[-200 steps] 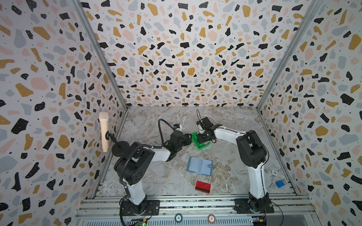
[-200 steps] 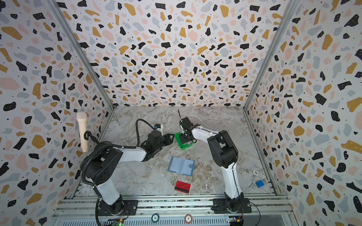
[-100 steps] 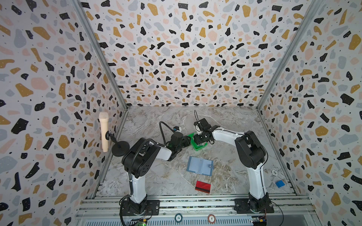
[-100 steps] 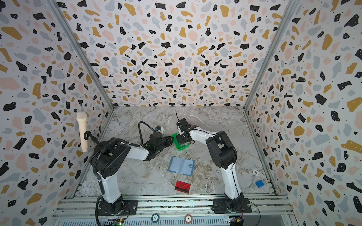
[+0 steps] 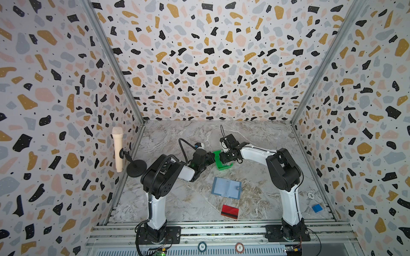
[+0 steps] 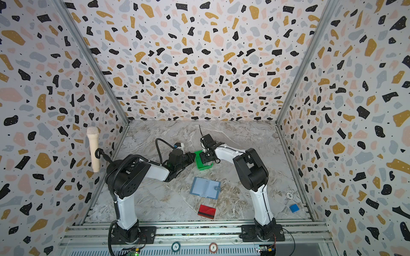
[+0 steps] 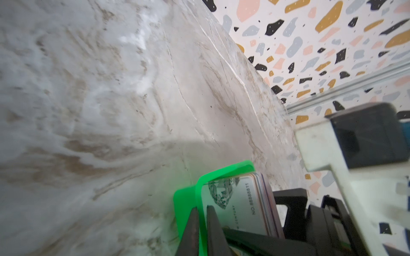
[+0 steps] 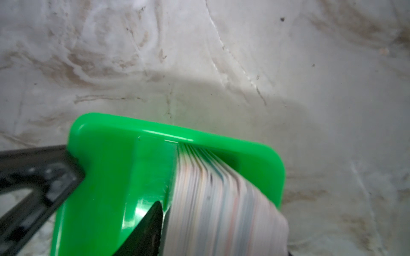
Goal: Insert credit cards into a card holder
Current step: Pick up the credit card from the storage box.
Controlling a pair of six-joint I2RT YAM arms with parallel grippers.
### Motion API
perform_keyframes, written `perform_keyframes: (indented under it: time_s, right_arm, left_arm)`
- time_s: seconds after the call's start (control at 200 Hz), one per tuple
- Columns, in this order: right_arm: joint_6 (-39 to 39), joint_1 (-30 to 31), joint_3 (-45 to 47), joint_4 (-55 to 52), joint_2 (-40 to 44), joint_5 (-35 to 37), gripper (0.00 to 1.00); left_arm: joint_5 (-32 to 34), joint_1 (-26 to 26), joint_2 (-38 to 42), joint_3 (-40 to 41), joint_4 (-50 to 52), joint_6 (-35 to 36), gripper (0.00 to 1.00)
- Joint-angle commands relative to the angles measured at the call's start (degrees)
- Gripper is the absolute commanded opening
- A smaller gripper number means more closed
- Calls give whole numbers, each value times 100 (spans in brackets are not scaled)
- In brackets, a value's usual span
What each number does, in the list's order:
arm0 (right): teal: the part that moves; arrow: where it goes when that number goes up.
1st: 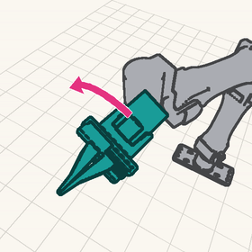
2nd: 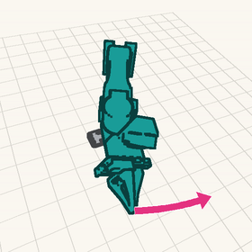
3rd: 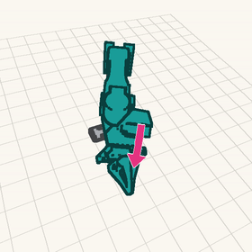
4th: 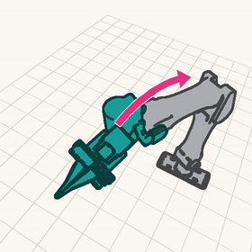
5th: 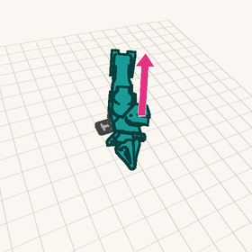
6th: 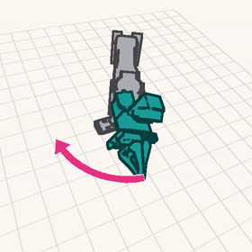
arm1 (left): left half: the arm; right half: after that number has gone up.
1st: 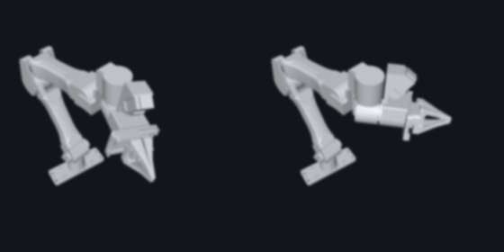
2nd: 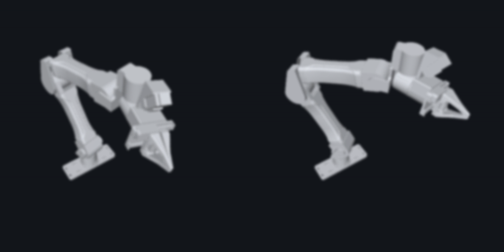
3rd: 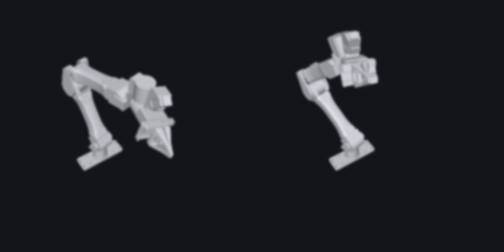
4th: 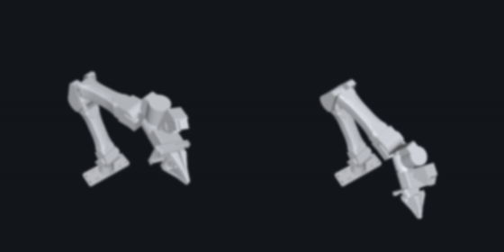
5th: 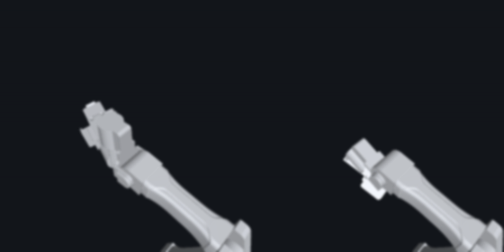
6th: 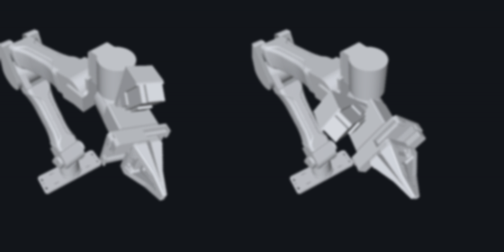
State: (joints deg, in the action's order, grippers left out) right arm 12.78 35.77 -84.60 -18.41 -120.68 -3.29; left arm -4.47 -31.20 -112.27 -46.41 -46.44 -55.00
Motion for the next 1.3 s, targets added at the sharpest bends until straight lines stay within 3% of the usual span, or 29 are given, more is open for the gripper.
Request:
perform_keyframes:
  time_s: [0.0, 0.125, 0.29, 0.43, 0.691, 1.296]
  right_arm:
    - [12, 84, 18, -283, 56, -100, 57]
    - [4, 79, -33, -327, 40, -21, 61]
    - [-29, 85, -180, -513, 47, 417, 84]
    - [-101, 87, -313, -729, 45, 802, 92]
    - [-57, 97, -312, -959, 147, 1366, 94]
    - [-72, 194, -295, -1052, 581, 1876, 94]
  left_arm:
    - [-201, -48, -66, -61, -311, -117, 4]
    - [-236, -78, -46, -37, -362, -283, 0]
    - [-150, -136, 135, 48, -305, -514, 0]
    - [72, -149, 313, 130, -54, -653, 0]
    - [374, -167, 565, 144, 205, -758, 0]
    - [413, -167, 487, 181, 163, -854, 0]
